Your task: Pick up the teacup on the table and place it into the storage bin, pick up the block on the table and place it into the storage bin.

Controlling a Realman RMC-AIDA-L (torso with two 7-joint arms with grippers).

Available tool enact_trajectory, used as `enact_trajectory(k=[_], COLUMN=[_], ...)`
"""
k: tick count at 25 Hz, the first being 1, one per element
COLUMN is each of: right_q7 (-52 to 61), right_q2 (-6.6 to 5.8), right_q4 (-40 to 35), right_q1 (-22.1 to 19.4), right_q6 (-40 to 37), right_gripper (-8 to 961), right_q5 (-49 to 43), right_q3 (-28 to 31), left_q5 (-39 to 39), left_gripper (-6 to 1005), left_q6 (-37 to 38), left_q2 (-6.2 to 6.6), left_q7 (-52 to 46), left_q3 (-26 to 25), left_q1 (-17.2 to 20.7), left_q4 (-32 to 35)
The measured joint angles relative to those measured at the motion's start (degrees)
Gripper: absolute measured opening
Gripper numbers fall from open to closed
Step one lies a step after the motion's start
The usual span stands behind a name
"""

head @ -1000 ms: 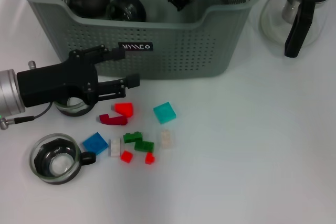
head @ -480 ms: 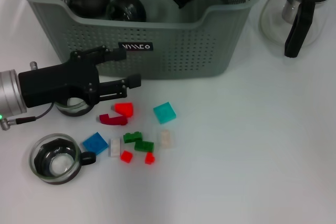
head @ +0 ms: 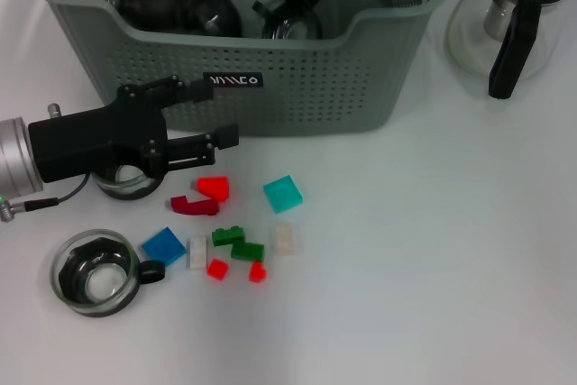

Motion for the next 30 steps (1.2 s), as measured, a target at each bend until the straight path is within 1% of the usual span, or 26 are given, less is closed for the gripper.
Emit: enact_trajectory(k=[5, 6, 8, 10, 12, 14, 16, 17, 19, 20, 22, 24, 26, 28, 30], right_q7=[1.10, 1.31, 1.31, 0.96, 0.28, -2.67, -7.90, -10.91, -18.40, -21.27, -29.24, -35.90, -41.10, -43.44, -43.16], right_q2=[0.00, -0.02, -0.10, -0.12, 0.01, 0.16, 0.08, -0.03, -0.19, -0.25, -0.51, -0.90, -1.54, -2.61, -3.89], right_q4=[-1.08, -1.88, -4.84, -9.35, -15.10, -21.74, -27.31, -29.69, -33.32, -33.96, -33.03, -29.51, -24.79, -19.89, -16.57], right_q1=[0.08, -0.06, -0.83, -2.32, -4.73, -8.68, -13.63, -16.32, -21.66, -23.18, -26.04, -27.52, -28.49, -29.17, -29.67], right_q6=[0.71, 0.65, 0.12, -0.99, -2.56, -4.84, -7.54, -9.12, -13.23, -15.07, -22.41, -31.54, -40.26, -48.17, -54.14], right_gripper=[333, 373, 453, 533, 616, 703, 790, 816, 869, 895, 947, 947, 946, 945, 944], right_q5=[-0.70, -0.69, -0.65, -0.44, 0.84, 5.72, 14.26, 19.50, 29.44, 32.91, 41.83, 48.68, 53.40, 56.47, 57.22], right_q3=[0.52, 0.66, 1.27, 2.18, 3.23, 4.09, 4.45, 4.89, 7.46, 8.84, 13.81, 18.70, 23.25, 27.14, 29.17], left_q5=[-0.17, -0.34, -0.64, -0.80, -1.00, -1.36, -1.53, -1.55, -1.56, -1.57, -1.58, -1.62, -1.66, -1.68, -1.68], left_gripper=[784, 784, 784, 783, 783, 783, 783, 783, 783, 783, 783, 783, 783, 783, 783], left_q6=[-0.21, -0.20, -0.21, -0.20, -0.15, -0.11, -0.14, -0.17, -0.26, -0.30, -0.38, -0.45, -0.46, -0.46, -0.47], left_q2=[0.00, 0.01, 0.05, 0.10, 0.15, 0.15, 0.12, 0.12, 0.11, 0.13, 0.20, 0.30, 0.35, 0.36, 0.40], left_q7=[0.00, 0.00, 0.00, 0.00, 0.00, 0.00, 0.00, 0.00, 0.01, 0.03, 0.07, 0.08, 0.09, 0.09, 0.09], left_q3=[0.00, 0.00, 0.00, 0.00, 0.00, 0.01, 0.02, 0.00, 0.01, 0.00, 0.00, 0.00, 0.00, 0.00, 0.00], left_q1=[0.00, 0.00, 0.00, 0.00, 0.00, 0.00, 0.00, 0.01, 0.00, -0.03, -0.22, -0.46, -0.65, -0.87, -1.13], left_q4=[0.00, 0.00, 0.00, 0.00, 0.00, 0.00, 0.00, 0.01, 0.03, 0.04, 0.04, 0.10, 0.19, 0.25, 0.27])
